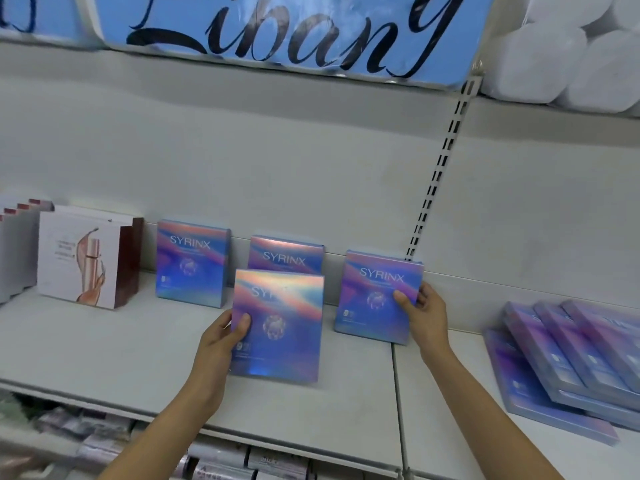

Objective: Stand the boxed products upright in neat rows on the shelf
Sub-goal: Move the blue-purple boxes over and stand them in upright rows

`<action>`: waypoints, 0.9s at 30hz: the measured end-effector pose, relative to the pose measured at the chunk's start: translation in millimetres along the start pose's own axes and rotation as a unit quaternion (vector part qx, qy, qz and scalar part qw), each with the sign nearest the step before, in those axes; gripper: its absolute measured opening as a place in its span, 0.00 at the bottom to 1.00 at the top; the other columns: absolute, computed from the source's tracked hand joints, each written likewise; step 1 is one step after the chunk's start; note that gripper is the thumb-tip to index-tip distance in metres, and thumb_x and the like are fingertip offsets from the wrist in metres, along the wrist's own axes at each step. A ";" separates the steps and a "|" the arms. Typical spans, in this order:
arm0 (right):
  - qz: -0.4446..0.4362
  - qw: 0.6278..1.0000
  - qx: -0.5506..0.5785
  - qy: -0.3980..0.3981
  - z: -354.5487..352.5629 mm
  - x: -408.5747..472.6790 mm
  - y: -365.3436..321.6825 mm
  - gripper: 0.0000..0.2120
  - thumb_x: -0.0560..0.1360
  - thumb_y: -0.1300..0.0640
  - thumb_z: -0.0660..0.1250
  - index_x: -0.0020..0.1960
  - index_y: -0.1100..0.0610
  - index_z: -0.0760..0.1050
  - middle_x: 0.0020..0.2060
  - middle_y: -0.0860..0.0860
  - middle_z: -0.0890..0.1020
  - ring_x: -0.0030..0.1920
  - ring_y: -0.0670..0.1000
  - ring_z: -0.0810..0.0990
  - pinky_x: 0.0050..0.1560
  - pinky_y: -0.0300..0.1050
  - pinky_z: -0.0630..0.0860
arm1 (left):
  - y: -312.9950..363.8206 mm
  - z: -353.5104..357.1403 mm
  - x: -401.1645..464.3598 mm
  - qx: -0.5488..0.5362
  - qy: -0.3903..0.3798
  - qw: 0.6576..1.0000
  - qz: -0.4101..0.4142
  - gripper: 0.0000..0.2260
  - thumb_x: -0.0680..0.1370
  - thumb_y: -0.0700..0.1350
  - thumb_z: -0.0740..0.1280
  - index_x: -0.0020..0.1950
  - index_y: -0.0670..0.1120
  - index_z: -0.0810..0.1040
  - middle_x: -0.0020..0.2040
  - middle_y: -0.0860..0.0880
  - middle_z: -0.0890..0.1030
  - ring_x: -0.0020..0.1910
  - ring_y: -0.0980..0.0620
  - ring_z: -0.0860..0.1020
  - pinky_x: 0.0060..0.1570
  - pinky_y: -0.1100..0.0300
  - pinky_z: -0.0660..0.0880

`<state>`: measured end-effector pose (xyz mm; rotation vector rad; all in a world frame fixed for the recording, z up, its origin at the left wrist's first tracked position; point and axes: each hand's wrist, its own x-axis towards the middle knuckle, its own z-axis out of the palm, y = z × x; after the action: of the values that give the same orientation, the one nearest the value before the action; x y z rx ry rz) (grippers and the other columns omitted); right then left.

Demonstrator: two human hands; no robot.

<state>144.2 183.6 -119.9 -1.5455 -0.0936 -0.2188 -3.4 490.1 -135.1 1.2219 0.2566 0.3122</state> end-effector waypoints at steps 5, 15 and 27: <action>0.007 0.994 -0.104 0.017 -2.3 3.4 -9.0 0.16 0.74 0.64 0.75 0.59 0.59 0.76 0.53 0.54 0.84 0.53 0.55 0.84 0.55 0.58 0.82 | -1.8 15.4 1.9 0.002 -0.028 1.000 -0.009 0.16 0.78 0.47 0.67 0.62 0.41 0.78 0.56 0.41 0.85 0.52 0.41 0.85 0.47 0.51 0.84; -0.042 0.992 -0.052 -0.108 32.1 -77.6 -38.0 0.14 0.75 0.58 0.72 0.60 0.57 0.79 0.53 0.48 0.86 0.53 0.45 0.84 0.52 0.36 0.78 | -13.7 57.1 8.7 -0.007 -0.071 0.997 -0.017 0.12 0.77 0.47 0.69 0.59 0.45 0.79 0.56 0.45 0.86 0.53 0.44 0.85 0.51 0.48 0.83; 0.028 0.999 0.030 -0.024 7.5 -84.3 -30.1 0.13 0.72 0.71 0.73 0.53 0.60 0.79 0.47 0.52 0.88 0.49 0.53 0.87 0.46 0.44 0.84 | -11.2 11.6 51.8 0.338 -0.016 0.894 0.294 0.17 0.79 0.44 0.70 0.68 0.52 0.74 0.63 0.57 0.76 0.61 0.53 0.75 0.58 0.61 0.73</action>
<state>56.4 197.6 -106.7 -1.4922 -0.0930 -0.1338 50.0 495.6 -143.3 1.9928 -0.0591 0.7703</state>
